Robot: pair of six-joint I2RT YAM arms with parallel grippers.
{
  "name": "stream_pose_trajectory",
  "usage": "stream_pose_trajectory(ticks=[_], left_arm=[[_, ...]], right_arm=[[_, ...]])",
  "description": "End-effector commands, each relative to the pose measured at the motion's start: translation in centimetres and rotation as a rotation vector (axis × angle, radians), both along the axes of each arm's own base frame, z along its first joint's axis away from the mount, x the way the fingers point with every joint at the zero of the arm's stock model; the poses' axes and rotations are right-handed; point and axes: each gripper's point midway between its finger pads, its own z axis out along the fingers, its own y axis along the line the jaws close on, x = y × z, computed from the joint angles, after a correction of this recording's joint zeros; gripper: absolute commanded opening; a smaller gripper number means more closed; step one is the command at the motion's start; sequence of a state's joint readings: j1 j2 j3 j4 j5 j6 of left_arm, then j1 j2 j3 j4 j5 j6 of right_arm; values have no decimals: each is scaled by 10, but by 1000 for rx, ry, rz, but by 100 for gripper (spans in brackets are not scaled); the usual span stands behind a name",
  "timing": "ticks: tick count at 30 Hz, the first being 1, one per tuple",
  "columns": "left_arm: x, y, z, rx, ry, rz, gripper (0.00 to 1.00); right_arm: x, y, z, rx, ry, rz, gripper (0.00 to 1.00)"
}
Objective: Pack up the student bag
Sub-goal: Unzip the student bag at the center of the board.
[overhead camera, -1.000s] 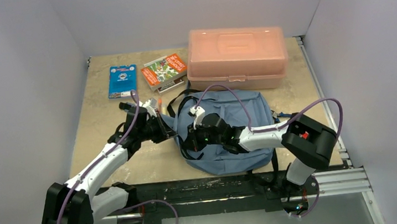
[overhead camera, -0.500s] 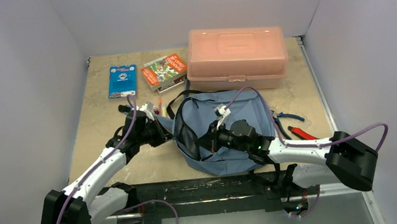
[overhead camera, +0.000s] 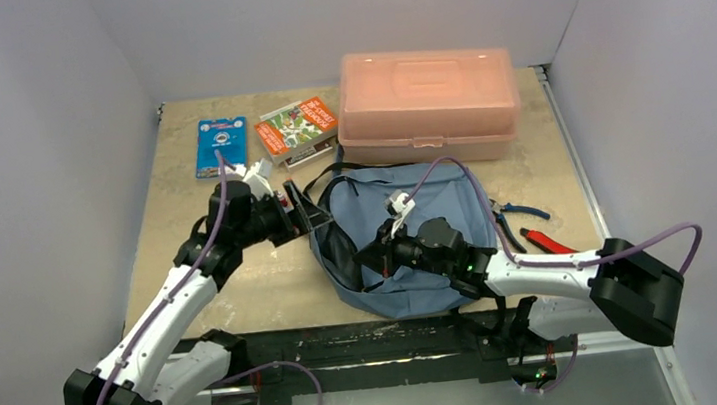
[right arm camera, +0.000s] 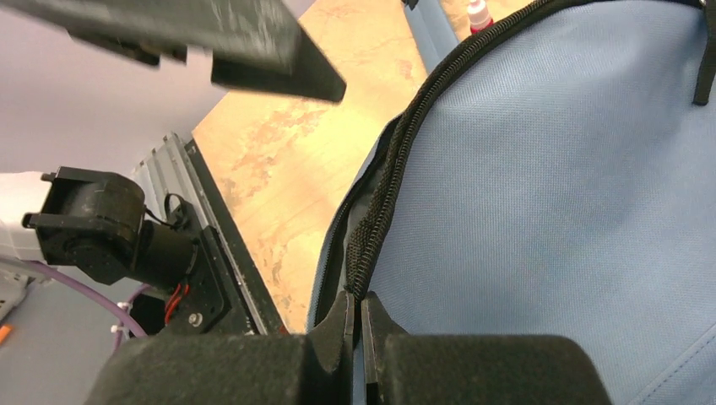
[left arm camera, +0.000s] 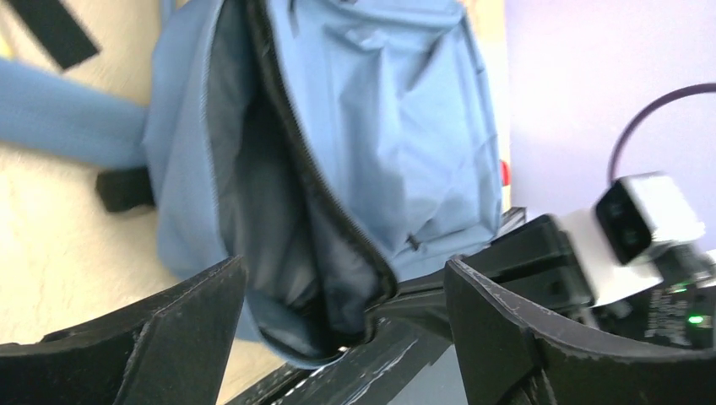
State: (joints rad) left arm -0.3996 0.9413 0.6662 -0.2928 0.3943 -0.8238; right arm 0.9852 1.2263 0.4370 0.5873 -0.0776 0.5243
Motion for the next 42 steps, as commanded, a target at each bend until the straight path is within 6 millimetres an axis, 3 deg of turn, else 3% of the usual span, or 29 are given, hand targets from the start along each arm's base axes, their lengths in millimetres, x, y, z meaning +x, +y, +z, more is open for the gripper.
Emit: stream_pose_trajectory(ticks=[1, 8, 11, 17, 21, 23, 28, 30, 34, 42], left_arm=[[10, -18, 38, -36, -12, -40, 86], [25, -32, 4, 56, 150, 24, 81], [37, -38, 4, 66, 131, 10, 76], [52, -64, 25, 20, 54, -85, 44], [53, -75, 37, -8, 14, -117, 14], [48, -81, 44, -21, 7, -141, 0], [30, -98, 63, -88, 8, -188, 0], [24, -104, 69, -127, 12, -204, 0], [20, -107, 79, -176, 18, -199, 0], [16, -109, 91, -208, 22, -206, 0]], right_arm=[[3, 0, 26, 18, -95, 10, 0], [6, -6, 39, 21, -115, -17, 0], [6, -10, 38, 13, -115, -26, 0], [3, -24, 32, -26, -114, -49, 0], [5, -33, 32, -76, -115, -80, 0], [11, -41, 32, -114, -98, -133, 8], [23, -51, 39, -175, -46, -231, 48], [25, -48, 48, -177, -37, -240, 57], [35, -43, 59, -183, -40, -283, 63], [58, -43, 46, -287, -10, -416, 61]])
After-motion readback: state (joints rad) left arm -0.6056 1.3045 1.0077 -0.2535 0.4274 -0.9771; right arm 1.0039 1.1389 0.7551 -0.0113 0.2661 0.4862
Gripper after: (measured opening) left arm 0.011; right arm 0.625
